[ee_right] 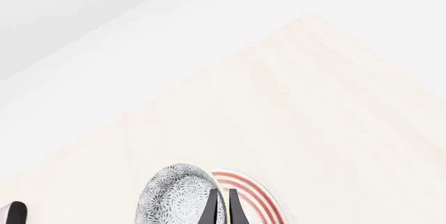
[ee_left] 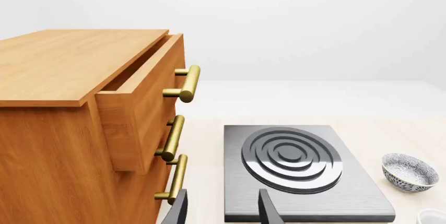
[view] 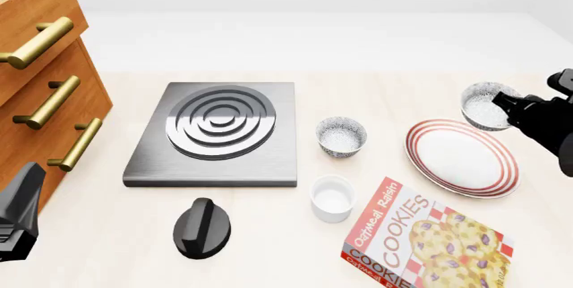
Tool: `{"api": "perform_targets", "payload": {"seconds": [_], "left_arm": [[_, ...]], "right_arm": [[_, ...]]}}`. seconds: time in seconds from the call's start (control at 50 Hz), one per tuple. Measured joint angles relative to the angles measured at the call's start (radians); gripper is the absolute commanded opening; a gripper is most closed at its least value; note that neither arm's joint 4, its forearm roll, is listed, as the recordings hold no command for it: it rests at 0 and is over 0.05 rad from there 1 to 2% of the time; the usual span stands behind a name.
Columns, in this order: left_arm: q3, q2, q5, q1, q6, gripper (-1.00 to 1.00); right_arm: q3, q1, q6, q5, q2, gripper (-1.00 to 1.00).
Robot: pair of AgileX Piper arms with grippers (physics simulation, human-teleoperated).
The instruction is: Pick the akita bowl next to the plate and place it on the plate.
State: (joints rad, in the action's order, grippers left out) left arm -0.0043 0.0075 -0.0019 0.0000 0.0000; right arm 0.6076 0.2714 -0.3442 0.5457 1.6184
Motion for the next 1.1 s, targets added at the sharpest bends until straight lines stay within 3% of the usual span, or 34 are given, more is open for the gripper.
{"api": "perform_targets", "payload": {"seconds": [1.1], "left_arm": [[0.000, 0.000, 0.000, 0.000, 0.000, 1.00]], "right_arm": [[-0.019, -0.032, 0.035, 0.059, 0.077, -1.00]]}}
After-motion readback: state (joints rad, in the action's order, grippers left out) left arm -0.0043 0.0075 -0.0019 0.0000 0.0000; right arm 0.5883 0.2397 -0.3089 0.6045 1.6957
